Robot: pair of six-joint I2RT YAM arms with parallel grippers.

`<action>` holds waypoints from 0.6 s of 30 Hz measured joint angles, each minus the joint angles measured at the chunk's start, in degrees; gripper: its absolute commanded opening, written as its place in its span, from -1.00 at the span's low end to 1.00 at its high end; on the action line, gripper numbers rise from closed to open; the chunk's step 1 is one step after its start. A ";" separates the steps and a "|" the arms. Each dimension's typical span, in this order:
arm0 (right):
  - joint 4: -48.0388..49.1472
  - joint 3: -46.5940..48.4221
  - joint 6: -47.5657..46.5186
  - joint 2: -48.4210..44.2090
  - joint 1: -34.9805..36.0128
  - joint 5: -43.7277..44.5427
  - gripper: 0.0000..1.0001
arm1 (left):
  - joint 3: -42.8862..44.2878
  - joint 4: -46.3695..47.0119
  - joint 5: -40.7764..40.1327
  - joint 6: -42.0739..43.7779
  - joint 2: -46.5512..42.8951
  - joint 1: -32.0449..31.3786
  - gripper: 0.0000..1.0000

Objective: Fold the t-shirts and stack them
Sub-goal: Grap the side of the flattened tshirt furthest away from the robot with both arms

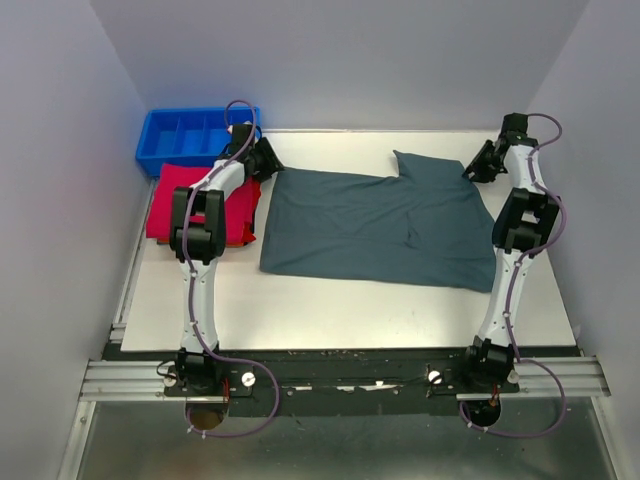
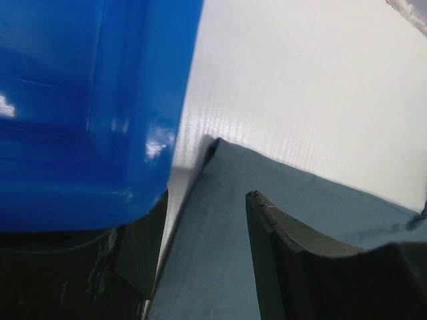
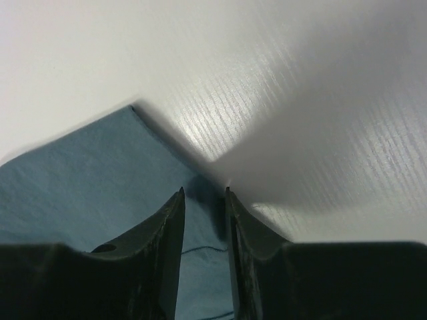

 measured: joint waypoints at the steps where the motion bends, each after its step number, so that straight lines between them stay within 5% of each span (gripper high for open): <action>1: -0.09 0.00 -0.17 0.00 0.09 -0.02 -0.41 | 0.00 -0.02 0.00 0.20 -0.02 0.31 0.28; 7: -1.07 0.00 -0.92 0.00 0.59 0.02 -0.64 | 0.00 -0.09 -0.33 0.94 -0.02 0.85 0.26; 11: -0.57 -0.76 -0.90 -0.13 0.81 0.48 -0.99 | 0.11 -0.15 -0.52 1.38 0.00 0.79 0.24; 18: 0.76 -2.36 -0.72 -0.96 0.81 1.25 -0.99 | 2.12 -0.33 -1.07 1.55 0.68 0.79 0.20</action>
